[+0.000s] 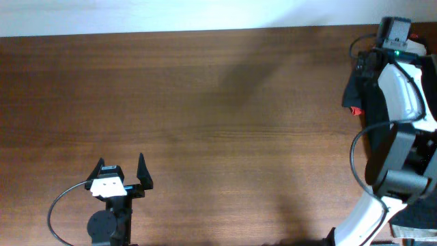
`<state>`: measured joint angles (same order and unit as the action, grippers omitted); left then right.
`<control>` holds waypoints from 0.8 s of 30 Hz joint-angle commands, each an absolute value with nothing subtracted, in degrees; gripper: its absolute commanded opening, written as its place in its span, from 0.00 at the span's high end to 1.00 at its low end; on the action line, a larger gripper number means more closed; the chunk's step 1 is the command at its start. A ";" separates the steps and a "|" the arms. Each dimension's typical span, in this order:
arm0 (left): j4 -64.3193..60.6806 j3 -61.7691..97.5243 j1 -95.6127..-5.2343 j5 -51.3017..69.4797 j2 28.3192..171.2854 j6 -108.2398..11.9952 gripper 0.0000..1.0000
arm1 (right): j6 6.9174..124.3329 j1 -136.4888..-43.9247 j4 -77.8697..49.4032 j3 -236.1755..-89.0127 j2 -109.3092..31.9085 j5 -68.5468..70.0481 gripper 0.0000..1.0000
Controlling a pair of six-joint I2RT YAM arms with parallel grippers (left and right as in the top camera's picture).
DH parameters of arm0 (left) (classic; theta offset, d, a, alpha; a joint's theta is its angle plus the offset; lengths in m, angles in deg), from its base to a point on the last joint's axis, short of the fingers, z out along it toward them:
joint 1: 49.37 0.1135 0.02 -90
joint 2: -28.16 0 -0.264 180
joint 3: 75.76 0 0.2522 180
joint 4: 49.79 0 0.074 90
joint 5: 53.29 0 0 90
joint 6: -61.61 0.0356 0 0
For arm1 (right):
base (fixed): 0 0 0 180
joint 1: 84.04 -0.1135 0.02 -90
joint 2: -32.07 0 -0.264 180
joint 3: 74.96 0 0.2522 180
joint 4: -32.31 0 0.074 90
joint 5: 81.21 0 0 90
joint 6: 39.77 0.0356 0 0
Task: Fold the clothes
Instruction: 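Reach the right gripper to the black trousers on the clothes stack, then grasp the black trousers with the right gripper and drag them to table center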
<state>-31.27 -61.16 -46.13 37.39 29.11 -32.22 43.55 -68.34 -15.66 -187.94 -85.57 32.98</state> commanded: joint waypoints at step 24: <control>-31.25 -61.46 -45.93 37.39 28.82 -31.33 0.01 | 43.22 -65.54 -10.38 -190.10 -94.69 28.94 0.96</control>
<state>-31.29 -61.16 -46.13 37.39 29.11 -32.22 39.99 -65.96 -10.14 -188.35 -98.01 28.83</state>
